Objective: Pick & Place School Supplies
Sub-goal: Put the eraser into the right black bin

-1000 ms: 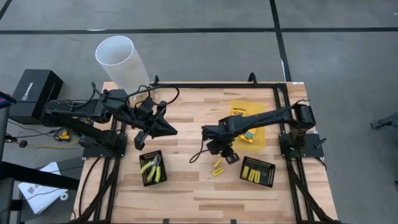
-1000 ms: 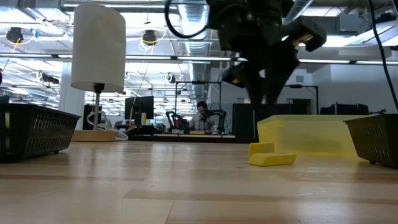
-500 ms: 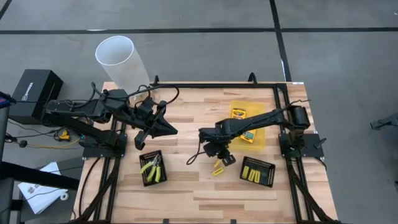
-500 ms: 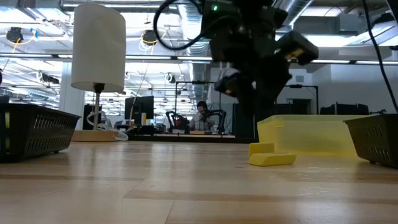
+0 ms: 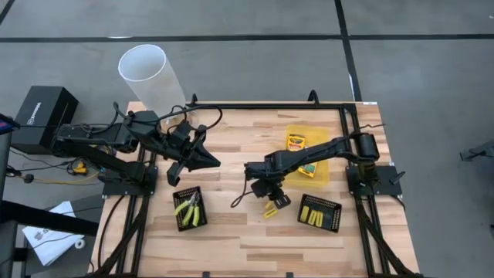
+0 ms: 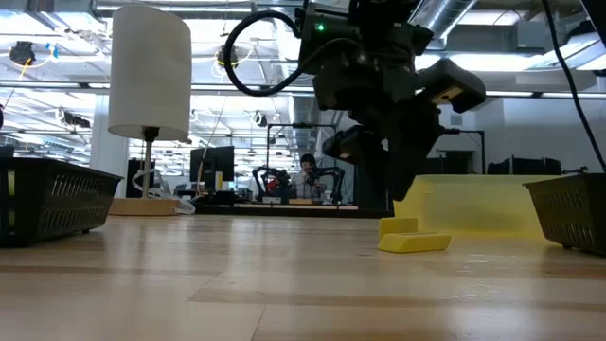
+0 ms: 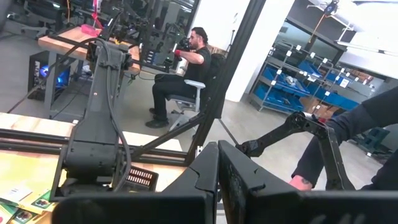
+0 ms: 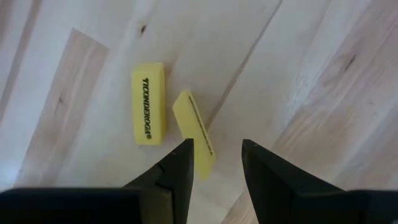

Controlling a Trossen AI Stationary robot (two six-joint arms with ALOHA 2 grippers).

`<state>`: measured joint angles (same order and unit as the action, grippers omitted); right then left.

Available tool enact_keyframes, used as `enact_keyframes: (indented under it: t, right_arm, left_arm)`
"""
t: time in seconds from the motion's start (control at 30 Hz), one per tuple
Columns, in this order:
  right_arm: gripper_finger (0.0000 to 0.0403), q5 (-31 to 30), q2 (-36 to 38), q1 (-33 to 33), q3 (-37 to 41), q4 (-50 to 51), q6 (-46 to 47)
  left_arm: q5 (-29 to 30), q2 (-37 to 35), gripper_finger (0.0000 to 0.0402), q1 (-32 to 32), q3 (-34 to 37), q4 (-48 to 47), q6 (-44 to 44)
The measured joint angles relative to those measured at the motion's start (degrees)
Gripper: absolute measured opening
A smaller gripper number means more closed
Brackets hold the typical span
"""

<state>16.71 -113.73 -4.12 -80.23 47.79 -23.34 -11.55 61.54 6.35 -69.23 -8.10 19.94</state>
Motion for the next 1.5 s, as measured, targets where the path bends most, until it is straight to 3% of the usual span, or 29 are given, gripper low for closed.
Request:
enact_keyframes:
  t: [1.17,1.5]
  right_arm:
    - [0.0127,2.8,0.01,-1.4,3.69,-5.07,1.49]
    - [0.0127,4.12,-5.03,-1.32,3.46,-5.56,3.3]
  left_arm:
    - [-0.25,0.0,0.0001,0.01,0.0,-0.06,0.0]
    - [-0.2,0.0,0.0001,0.01,0.0,-1.08,0.01]
